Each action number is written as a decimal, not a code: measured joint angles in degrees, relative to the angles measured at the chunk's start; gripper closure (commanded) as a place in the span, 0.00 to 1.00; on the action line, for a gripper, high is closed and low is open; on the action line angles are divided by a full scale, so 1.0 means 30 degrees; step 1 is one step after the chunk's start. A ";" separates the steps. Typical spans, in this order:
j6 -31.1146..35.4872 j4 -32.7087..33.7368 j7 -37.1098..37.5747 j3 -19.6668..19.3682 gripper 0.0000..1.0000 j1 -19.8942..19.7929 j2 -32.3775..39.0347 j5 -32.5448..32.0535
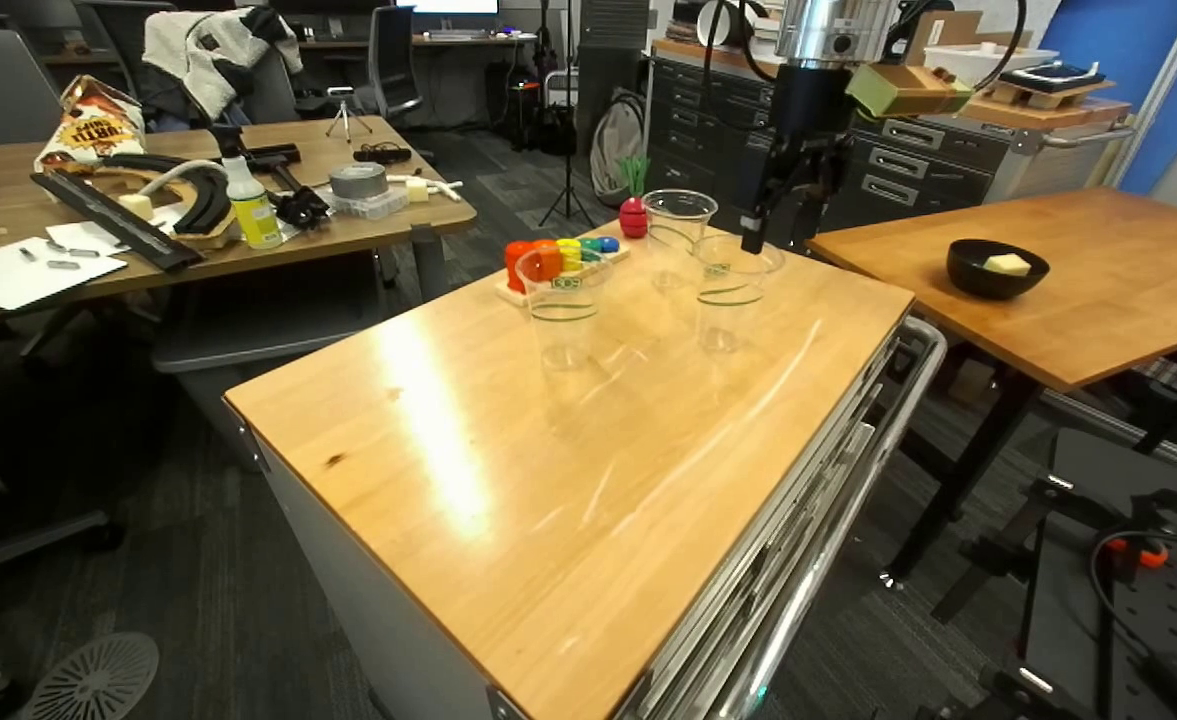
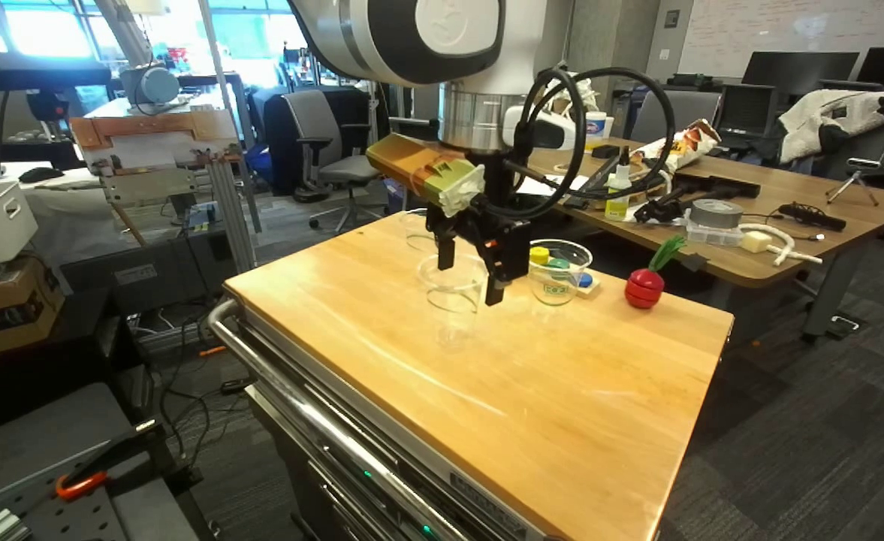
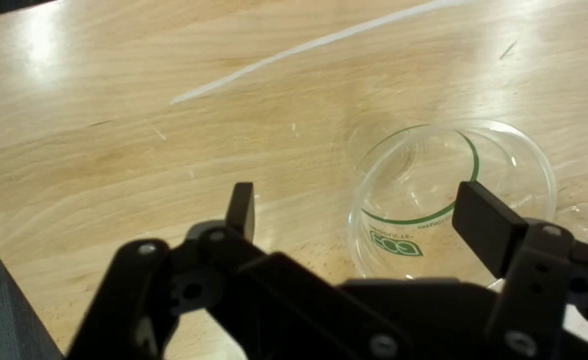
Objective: Pick up the two cups and stack them with the third cup
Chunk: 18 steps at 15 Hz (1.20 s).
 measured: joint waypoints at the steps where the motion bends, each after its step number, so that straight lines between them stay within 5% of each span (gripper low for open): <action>1: 0.0001 0.0026 -0.0178 0.0002 0.29 -0.0008 0.0111 0.0089; 3: 0.0001 0.0149 -0.0569 0.0009 0.36 -0.0033 0.0345 0.0370; 10: -0.0007 0.0357 -0.1810 0.0047 0.91 -0.0248 0.0694 0.1407; 13: -0.0004 0.0388 -0.1927 0.0048 0.96 -0.0290 0.0693 0.1455; 18: -0.0013 0.0581 -0.1933 0.0048 0.92 -0.0309 0.0397 0.1507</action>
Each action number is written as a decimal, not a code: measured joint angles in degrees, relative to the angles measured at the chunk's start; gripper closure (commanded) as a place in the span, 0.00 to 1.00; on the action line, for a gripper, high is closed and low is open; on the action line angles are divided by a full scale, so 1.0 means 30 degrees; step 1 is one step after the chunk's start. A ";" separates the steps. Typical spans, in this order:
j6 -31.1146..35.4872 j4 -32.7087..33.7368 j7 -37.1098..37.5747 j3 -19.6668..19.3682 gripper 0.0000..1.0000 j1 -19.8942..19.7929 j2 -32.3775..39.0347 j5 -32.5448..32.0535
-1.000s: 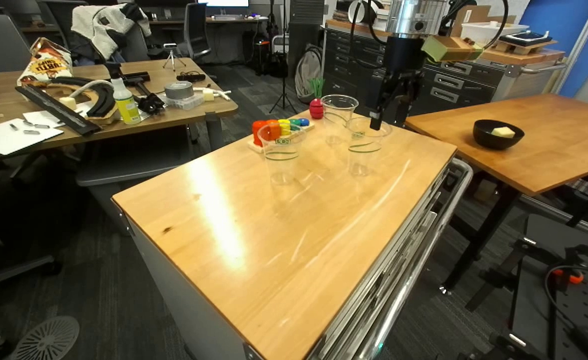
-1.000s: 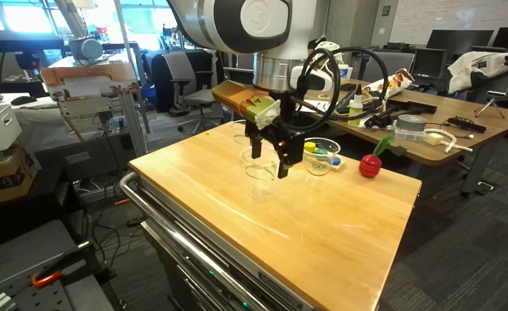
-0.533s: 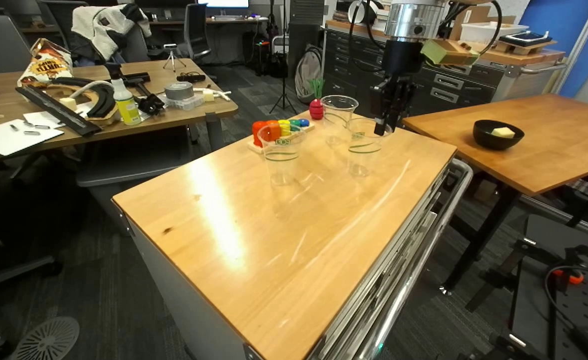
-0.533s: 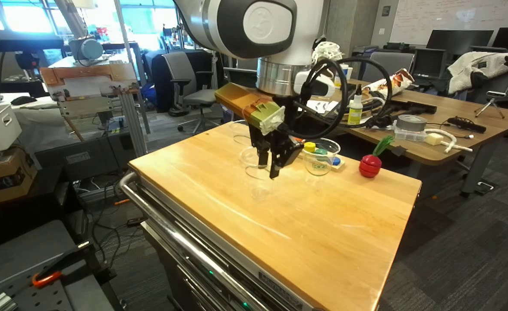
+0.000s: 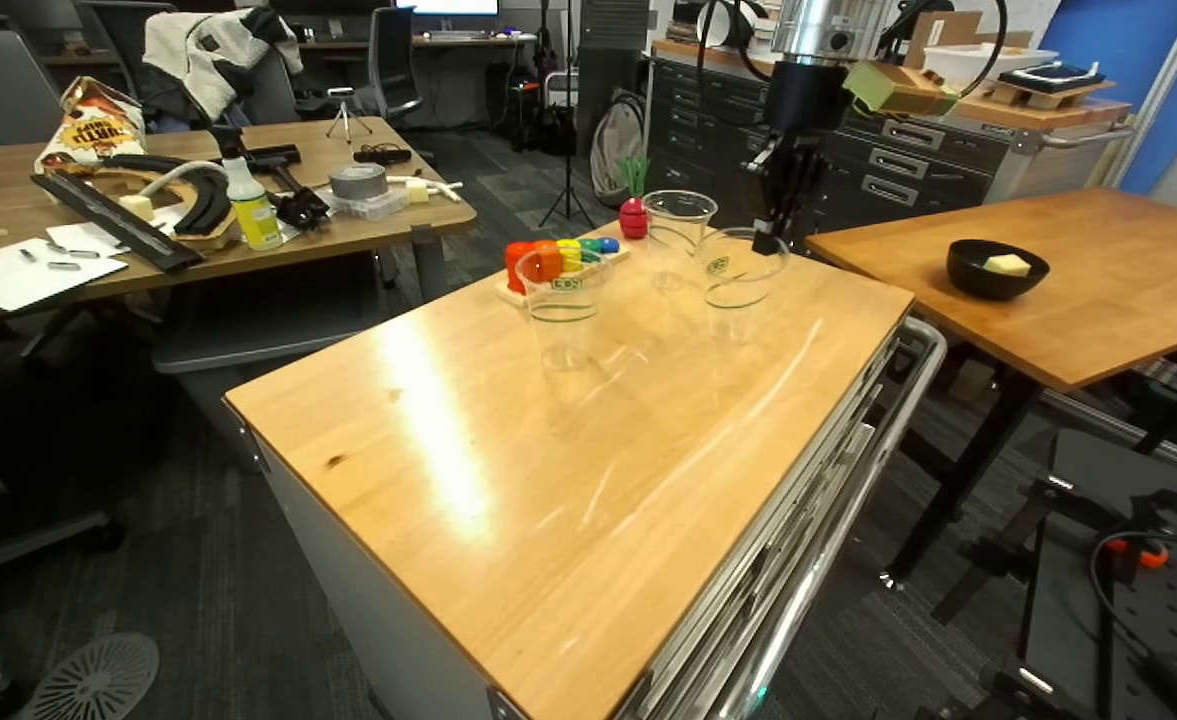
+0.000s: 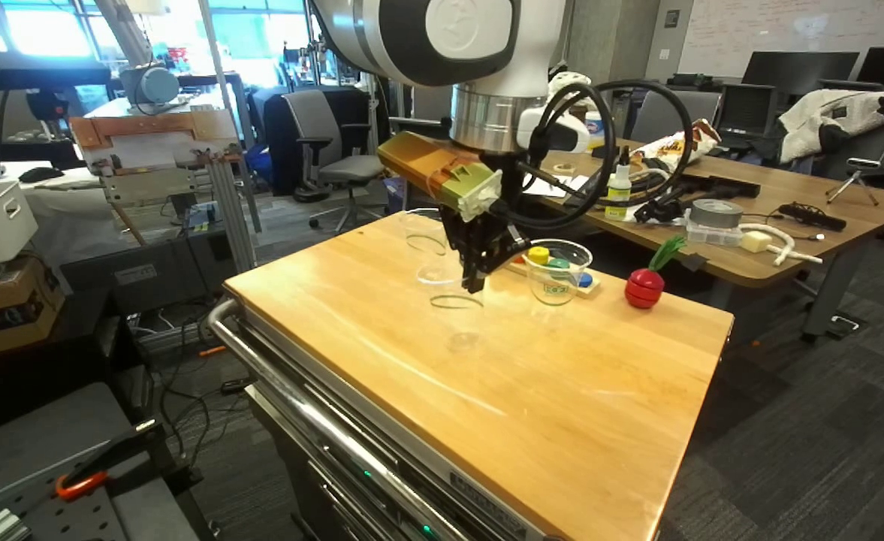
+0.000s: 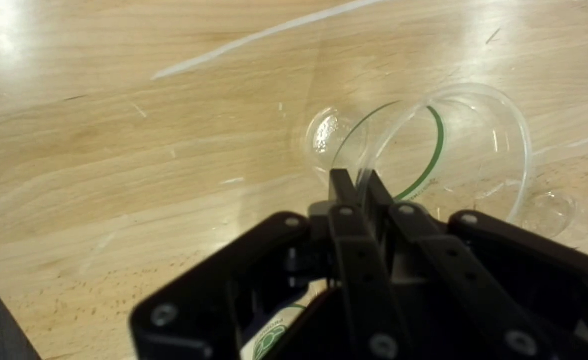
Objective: Pick up the two cups and stack them with the third cup
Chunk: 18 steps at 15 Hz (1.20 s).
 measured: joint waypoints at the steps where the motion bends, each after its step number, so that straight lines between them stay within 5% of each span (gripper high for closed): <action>1: -0.0044 0.0002 0.0000 -0.0002 0.94 -0.0011 -0.0037 -0.0001; 5: -0.1752 0.0123 -0.0029 -0.0002 0.95 -0.0110 -0.0823 0.0162; 10: -0.7207 0.1279 -0.0217 -0.0252 0.95 -0.0629 -0.3416 0.1868; 13: -1.0237 0.3105 -0.0219 -0.0859 0.96 -0.1061 -0.4598 0.3790; 18: -1.1302 0.6804 -0.0271 -0.1721 0.98 -0.1481 -0.3931 0.6333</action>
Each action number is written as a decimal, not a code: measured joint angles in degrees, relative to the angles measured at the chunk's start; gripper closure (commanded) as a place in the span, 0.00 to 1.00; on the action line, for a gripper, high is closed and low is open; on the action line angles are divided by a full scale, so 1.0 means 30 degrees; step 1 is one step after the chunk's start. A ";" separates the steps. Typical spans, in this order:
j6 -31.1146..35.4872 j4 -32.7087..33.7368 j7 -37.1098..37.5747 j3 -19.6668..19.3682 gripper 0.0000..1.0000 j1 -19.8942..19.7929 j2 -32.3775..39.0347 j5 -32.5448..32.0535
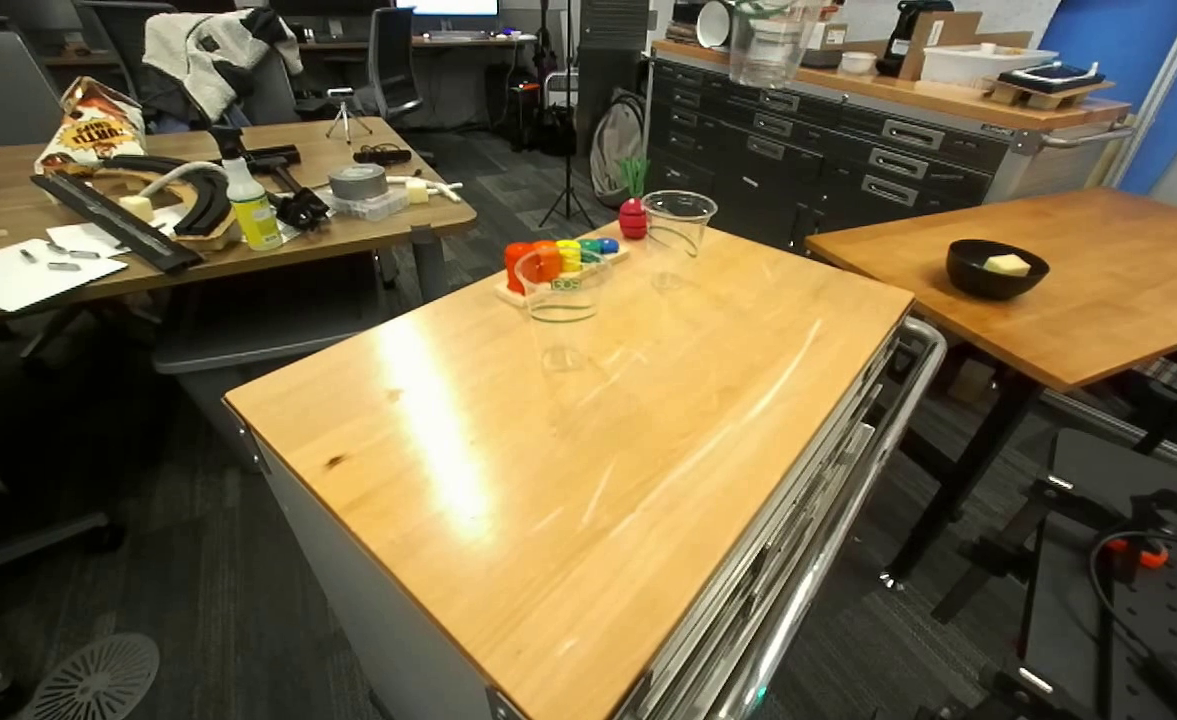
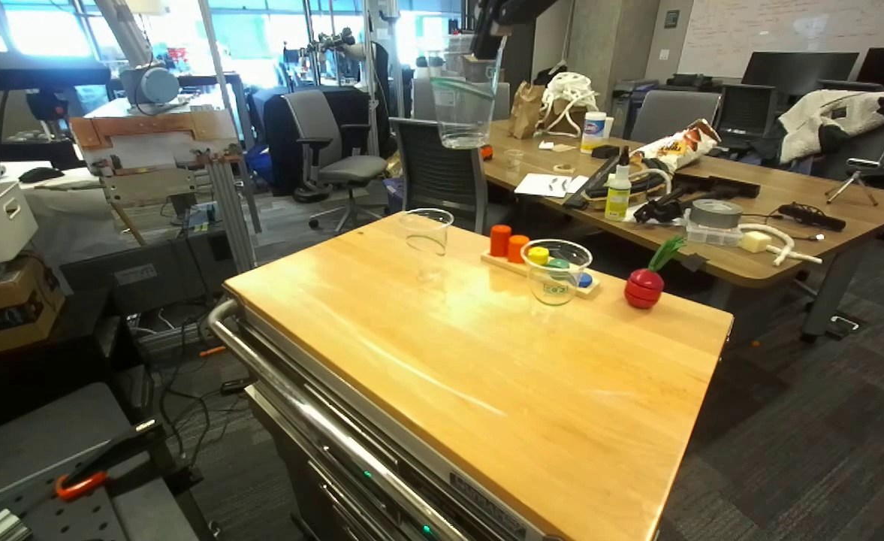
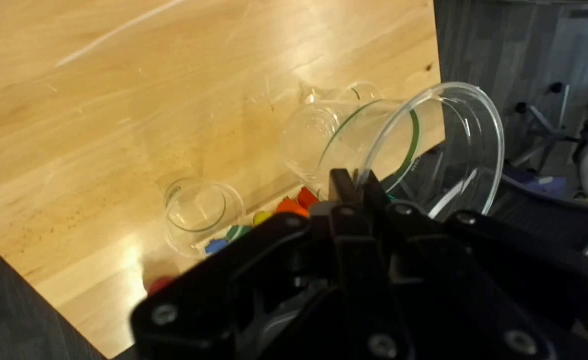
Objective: Pick up the two cups and stack them with the third cup
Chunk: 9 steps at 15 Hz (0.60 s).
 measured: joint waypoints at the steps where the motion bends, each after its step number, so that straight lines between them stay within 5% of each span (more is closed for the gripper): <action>1: 0.0013 0.0720 -0.0040 -0.0026 0.98 -0.0028 0.0514 0.0385; 9: 0.0972 0.5164 -0.0772 0.0203 0.98 -0.0083 0.5308 0.0373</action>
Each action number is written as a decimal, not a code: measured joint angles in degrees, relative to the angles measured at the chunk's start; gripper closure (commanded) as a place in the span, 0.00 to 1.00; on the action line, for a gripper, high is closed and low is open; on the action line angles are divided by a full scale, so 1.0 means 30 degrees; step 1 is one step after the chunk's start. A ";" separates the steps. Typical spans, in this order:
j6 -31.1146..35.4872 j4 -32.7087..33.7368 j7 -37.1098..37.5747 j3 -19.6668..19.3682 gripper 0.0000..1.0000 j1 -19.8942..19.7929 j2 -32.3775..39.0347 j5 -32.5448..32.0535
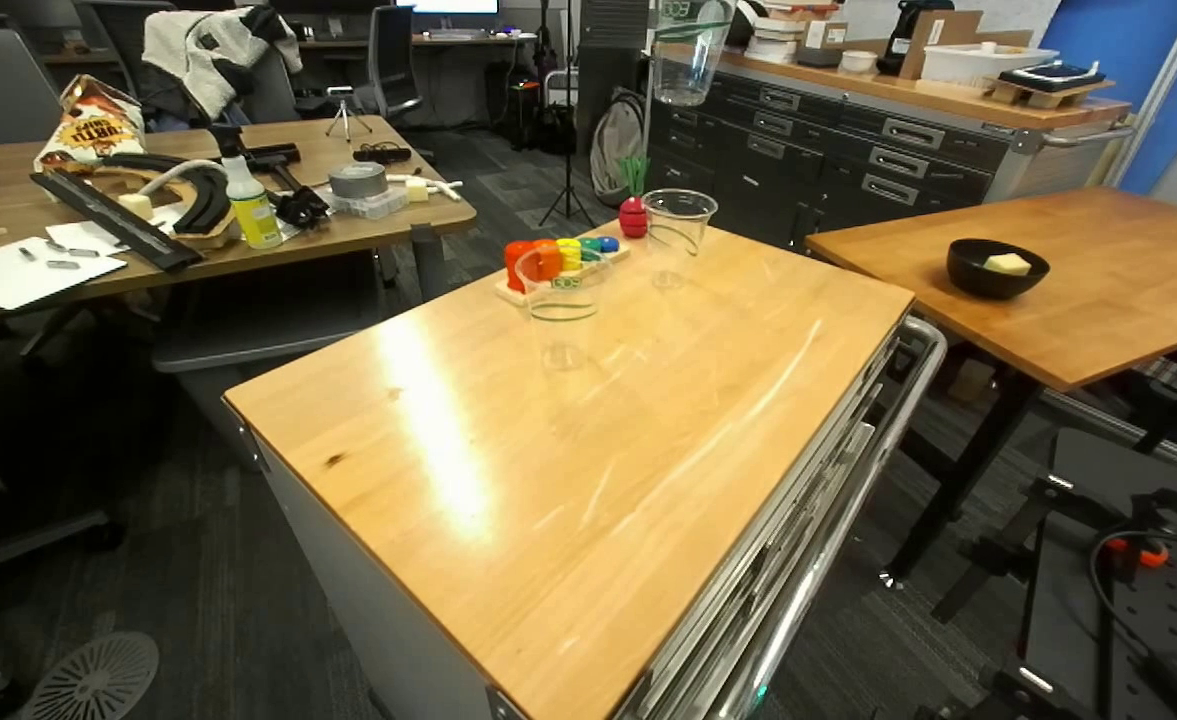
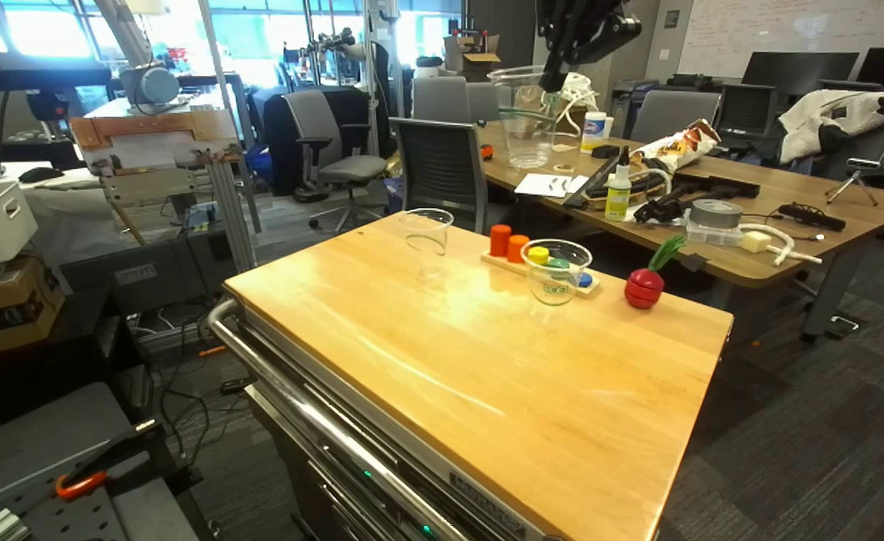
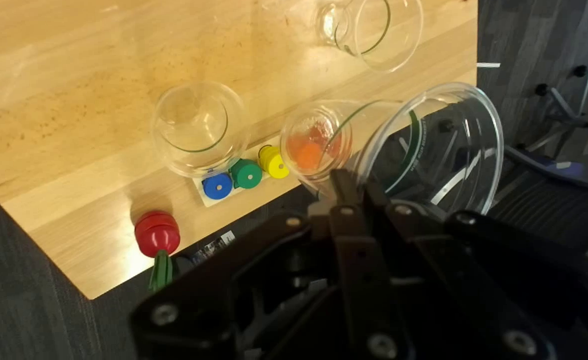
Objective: Pick up the two cups and stack them with the third cup
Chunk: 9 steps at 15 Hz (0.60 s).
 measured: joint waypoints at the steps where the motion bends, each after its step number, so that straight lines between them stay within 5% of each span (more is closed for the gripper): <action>1: 0.0199 0.0343 -0.0015 0.0035 0.98 -0.0064 0.0479 0.0000; 9: 0.1995 0.2348 -0.0009 0.0335 0.98 -0.1057 0.3640 -0.0697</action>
